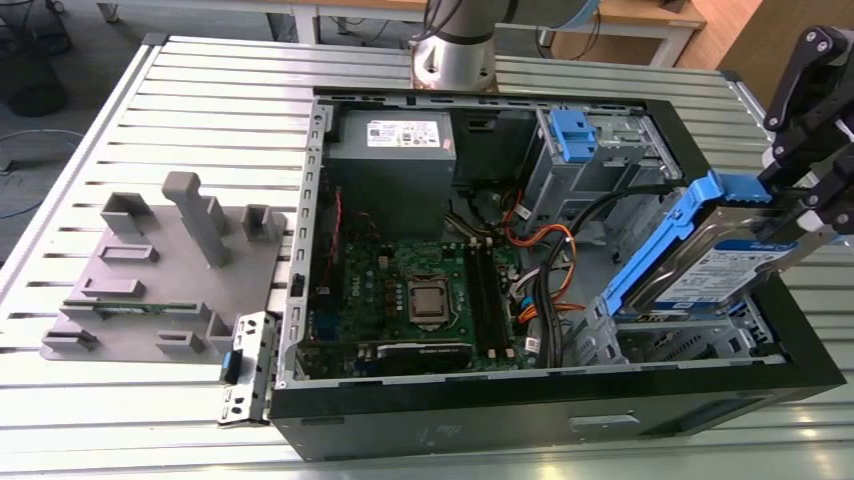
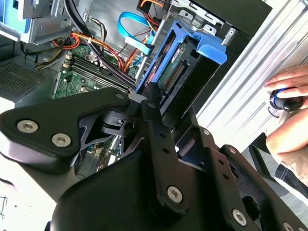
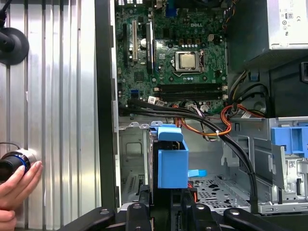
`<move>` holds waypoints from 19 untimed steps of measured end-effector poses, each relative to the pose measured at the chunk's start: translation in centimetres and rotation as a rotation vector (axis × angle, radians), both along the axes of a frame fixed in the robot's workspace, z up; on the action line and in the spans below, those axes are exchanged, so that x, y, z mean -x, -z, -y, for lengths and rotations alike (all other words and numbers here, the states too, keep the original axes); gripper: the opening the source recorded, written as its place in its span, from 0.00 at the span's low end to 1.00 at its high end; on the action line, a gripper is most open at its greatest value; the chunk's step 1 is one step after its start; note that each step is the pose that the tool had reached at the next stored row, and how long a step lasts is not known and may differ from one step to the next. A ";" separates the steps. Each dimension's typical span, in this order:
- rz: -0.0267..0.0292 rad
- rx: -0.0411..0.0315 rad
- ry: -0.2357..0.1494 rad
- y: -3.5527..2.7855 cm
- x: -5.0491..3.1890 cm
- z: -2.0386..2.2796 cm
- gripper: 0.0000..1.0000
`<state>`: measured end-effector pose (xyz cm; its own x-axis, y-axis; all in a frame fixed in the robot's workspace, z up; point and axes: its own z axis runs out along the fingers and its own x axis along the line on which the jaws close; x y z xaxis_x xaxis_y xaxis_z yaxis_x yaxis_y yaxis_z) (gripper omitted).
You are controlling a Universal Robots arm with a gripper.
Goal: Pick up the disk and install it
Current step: 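Insert the disk into the insertion slot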
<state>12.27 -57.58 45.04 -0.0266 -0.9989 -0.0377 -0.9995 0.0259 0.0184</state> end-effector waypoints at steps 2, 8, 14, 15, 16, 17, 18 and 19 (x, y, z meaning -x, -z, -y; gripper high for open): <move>0.0001 0.0004 0.000 0.10 0.00 -0.01 0.35; 0.0000 -0.0001 0.000 0.18 0.00 0.00 0.35; 0.0000 -0.0003 0.000 0.20 -0.07 -0.01 0.35; 0.0000 -0.0003 0.000 0.21 -0.08 -0.02 0.35; 0.0000 -0.0003 0.000 0.21 -0.09 -0.02 0.35; 0.0000 -0.0004 0.000 0.21 -0.11 -0.03 0.35; 0.0000 -0.0004 0.000 0.21 -0.12 -0.05 0.35; 0.0000 -0.0005 0.000 0.22 -0.12 -0.07 0.35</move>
<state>12.39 -57.52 44.82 -0.0267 -0.9989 -0.0382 -0.9995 0.0260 0.0184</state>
